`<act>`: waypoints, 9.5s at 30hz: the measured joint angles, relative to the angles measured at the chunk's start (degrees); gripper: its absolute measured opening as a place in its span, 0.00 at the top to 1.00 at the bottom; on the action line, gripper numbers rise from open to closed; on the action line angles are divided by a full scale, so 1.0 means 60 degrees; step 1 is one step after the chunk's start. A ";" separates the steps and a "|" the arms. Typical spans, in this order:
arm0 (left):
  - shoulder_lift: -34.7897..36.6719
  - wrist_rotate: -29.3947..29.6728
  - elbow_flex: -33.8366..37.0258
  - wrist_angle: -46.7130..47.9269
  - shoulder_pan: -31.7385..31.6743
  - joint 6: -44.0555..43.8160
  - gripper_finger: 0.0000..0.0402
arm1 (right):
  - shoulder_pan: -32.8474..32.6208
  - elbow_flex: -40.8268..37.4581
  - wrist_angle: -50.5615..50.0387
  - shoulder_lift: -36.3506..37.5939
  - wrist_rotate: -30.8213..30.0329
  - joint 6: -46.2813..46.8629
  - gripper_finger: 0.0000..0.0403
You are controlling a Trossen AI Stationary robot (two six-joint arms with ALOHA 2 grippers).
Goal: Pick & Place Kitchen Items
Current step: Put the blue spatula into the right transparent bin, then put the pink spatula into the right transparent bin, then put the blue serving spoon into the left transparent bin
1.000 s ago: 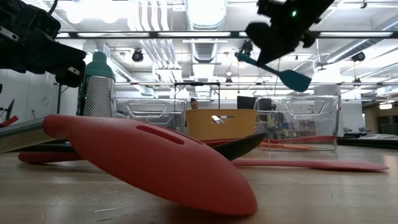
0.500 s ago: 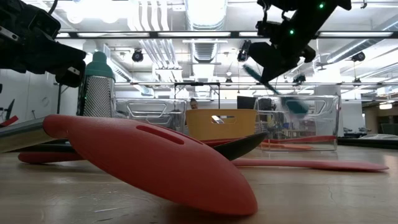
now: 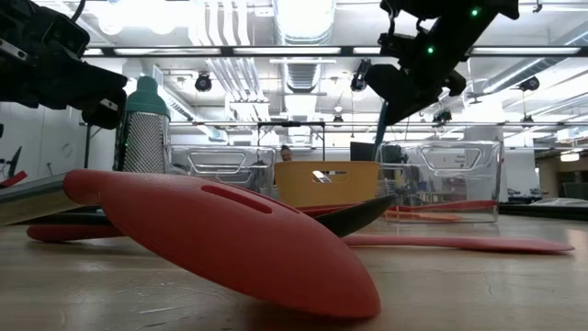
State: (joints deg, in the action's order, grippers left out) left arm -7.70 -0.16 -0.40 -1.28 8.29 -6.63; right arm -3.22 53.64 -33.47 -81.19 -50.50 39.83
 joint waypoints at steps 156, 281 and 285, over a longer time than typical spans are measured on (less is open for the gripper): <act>-0.0011 -0.0001 0.0000 0.0000 -0.0003 -0.0004 0.97 | -0.5466 0.1450 -0.0297 -0.4236 0.6208 0.1978 0.34; -0.0008 -0.0001 -0.0003 0.0000 0.0000 0.0000 0.97 | -0.1757 0.2278 -0.8611 -0.2302 0.2462 0.4789 0.74; -0.0007 0.0002 -0.0002 0.0000 0.0000 0.0000 0.97 | -0.2015 0.2534 -0.8142 -0.2184 0.2114 0.3842 0.81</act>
State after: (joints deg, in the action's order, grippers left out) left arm -7.75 -0.14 -0.42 -1.28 8.29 -6.63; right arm -15.32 68.85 -82.33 -94.29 -37.82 62.88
